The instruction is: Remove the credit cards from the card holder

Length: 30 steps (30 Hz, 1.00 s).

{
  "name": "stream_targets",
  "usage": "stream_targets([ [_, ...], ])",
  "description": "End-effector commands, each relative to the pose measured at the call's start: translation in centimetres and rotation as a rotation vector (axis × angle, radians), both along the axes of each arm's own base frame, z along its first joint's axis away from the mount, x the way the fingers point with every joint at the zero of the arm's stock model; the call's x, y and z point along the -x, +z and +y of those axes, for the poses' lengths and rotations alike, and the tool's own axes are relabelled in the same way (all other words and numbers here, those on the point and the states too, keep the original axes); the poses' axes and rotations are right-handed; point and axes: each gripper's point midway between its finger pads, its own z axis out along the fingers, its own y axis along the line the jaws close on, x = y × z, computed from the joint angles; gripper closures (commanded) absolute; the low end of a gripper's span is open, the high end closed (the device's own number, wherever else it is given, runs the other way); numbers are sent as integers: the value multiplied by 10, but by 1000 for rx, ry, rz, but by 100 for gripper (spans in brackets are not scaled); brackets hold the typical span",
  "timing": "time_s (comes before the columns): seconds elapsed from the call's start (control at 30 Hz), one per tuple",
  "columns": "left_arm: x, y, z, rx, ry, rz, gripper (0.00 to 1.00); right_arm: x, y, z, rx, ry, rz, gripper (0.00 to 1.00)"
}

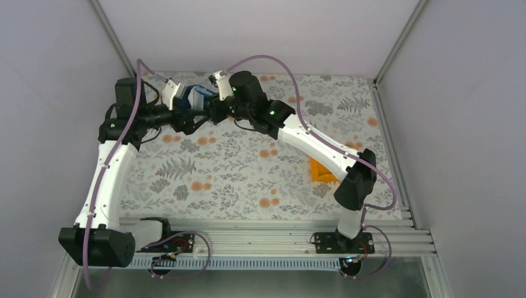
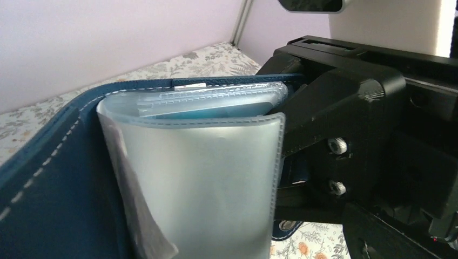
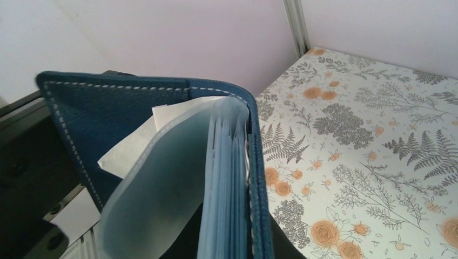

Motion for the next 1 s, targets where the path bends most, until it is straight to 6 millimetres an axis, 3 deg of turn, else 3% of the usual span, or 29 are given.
stream_targets([
  [0.0, 5, -3, -5, -13, -30, -17, 0, 5, 28, 10, -64, 28, -37, 96],
  [0.03, 2, -4, -3, -22, -12, -15, 0, 8, 29, 11, -65, 47, -45, 96],
  [0.07, -3, -5, 2, -43, 21, -14, 7, 10, 31, 11, -66, 60, -50, 96],
  [0.17, -13, -10, 15, -113, 103, -28, 40, 10, 35, 4, -46, 44, -83, 96],
  [0.23, -15, -14, 17, -126, 115, -27, 55, 10, 37, -1, -41, 38, -102, 96],
  [0.53, -4, -9, 19, -115, 73, -22, 97, 22, 57, -17, -53, 133, -190, 96],
  [0.67, 18, 6, 4, -60, -62, -44, 97, 37, 61, -30, -50, 267, -264, 93],
  [0.83, 41, 19, -9, 25, -200, -57, 98, 53, 58, -52, -58, 359, -349, 57],
  [0.97, 51, 33, -12, 78, -267, -80, 98, 50, 48, -66, -55, 355, -343, 50],
])
